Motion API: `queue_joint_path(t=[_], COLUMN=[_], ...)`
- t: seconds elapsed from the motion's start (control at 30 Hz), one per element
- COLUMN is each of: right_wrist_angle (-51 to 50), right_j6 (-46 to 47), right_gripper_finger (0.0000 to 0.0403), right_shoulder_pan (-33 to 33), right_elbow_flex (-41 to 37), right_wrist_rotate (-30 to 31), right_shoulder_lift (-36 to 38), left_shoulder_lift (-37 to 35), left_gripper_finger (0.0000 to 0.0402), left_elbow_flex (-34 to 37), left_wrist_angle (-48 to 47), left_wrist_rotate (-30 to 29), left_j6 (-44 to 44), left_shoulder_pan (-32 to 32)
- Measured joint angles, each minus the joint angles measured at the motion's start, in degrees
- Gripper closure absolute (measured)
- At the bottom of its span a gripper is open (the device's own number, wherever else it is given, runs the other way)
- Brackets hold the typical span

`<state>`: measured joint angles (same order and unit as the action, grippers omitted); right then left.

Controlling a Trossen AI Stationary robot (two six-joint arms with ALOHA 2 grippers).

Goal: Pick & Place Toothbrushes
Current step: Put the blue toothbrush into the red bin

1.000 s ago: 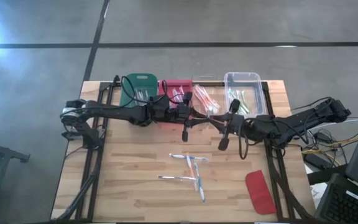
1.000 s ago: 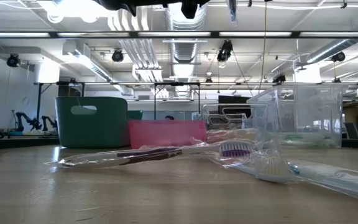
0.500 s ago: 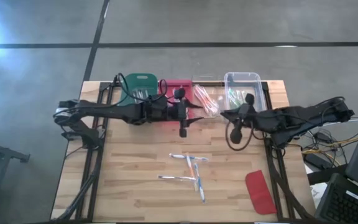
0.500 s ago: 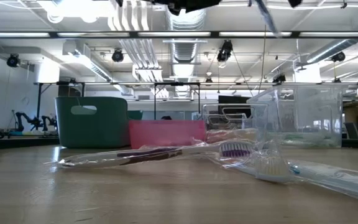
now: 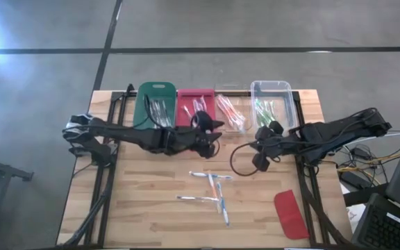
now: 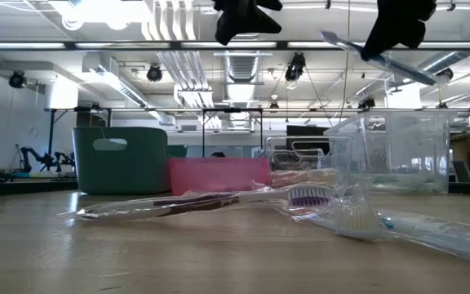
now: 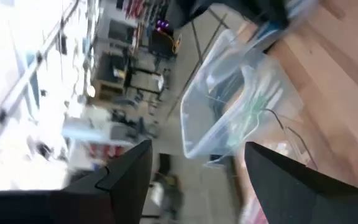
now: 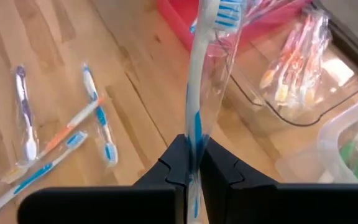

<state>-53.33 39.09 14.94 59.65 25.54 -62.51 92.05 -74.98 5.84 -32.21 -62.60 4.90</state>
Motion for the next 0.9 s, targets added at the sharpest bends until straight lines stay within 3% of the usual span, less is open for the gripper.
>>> queue_joint_path(t=[0.2,0.37,0.57,0.9], right_wrist_angle=[3.4,8.1,8.7,8.6], right_j6=[0.6,-1.8,-3.1,-3.3], right_gripper_finger=[0.0389,0.039,0.039,0.039], right_shoulder_pan=[-0.9,-3.1,-3.9,-4.4], right_elbow_flex=[0.6,2.2,2.9,2.7], right_wrist_rotate=[-3.3,-7.5,-8.2,-8.1], right_shoulder_lift=[-1.4,-1.3,-1.3,-1.3], left_shoulder_lift=[3.0,7.6,13.3,18.7], left_gripper_finger=[0.0143,0.0149,0.0161,0.0182], left_elbow_flex=[0.0,0.0,-1.2,-7.7], left_wrist_angle=[2.8,12.5,26.3,26.7], left_wrist_rotate=[-4.6,-8.8,-13.3,-12.9], left_j6=[-15.6,-32.4,-49.9,-53.6], left_shoulder_pan=[3.4,5.1,5.1,5.2])
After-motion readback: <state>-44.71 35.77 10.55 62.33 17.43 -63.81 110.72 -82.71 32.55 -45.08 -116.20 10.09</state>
